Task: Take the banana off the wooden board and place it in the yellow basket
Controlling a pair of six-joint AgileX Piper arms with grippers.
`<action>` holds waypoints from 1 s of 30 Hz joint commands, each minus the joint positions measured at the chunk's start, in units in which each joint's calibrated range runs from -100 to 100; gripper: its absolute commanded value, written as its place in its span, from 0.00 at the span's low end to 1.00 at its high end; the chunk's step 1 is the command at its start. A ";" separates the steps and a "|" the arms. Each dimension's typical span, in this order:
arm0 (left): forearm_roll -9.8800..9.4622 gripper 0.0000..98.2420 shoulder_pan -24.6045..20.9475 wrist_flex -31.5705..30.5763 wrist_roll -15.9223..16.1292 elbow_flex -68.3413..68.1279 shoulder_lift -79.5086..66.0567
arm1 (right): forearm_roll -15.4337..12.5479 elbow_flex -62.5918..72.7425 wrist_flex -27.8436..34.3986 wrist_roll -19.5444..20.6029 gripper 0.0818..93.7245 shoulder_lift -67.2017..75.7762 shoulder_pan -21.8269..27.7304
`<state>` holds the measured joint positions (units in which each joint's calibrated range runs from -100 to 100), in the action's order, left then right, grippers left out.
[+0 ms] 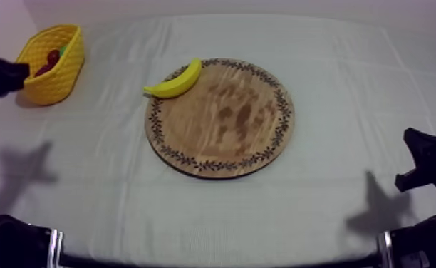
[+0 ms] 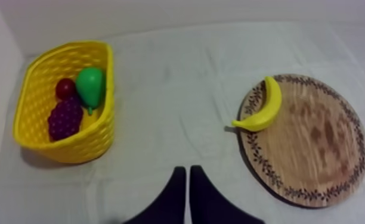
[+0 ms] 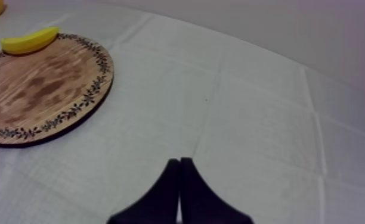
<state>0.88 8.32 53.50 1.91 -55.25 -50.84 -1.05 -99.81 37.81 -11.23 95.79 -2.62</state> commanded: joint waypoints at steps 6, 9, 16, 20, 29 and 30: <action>-0.98 0.00 4.23 8.78 0.21 22.94 24.25 | 0.00 0.03 0.02 -0.02 0.00 -0.03 0.01; -1.53 0.00 5.80 12.03 0.10 28.81 30.57 | 0.00 0.03 0.02 -0.01 0.00 -0.03 0.01; -2.36 0.00 9.41 17.88 0.67 40.32 44.14 | 0.00 0.03 0.02 -0.02 0.00 -0.03 0.01; -2.60 0.00 11.35 20.06 0.89 46.60 51.50 | 0.00 0.03 0.02 -0.02 0.00 -0.03 0.01; -2.44 0.15 14.08 21.49 0.77 58.11 65.49 | 0.00 0.03 0.02 -0.02 0.00 -0.03 0.01; -2.43 0.22 14.19 21.54 0.77 58.96 66.43 | 0.00 0.03 0.02 -0.02 0.00 -0.03 0.01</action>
<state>-1.57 22.45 74.95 2.65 1.72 12.82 -1.05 -99.81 37.80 -11.26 95.79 -2.62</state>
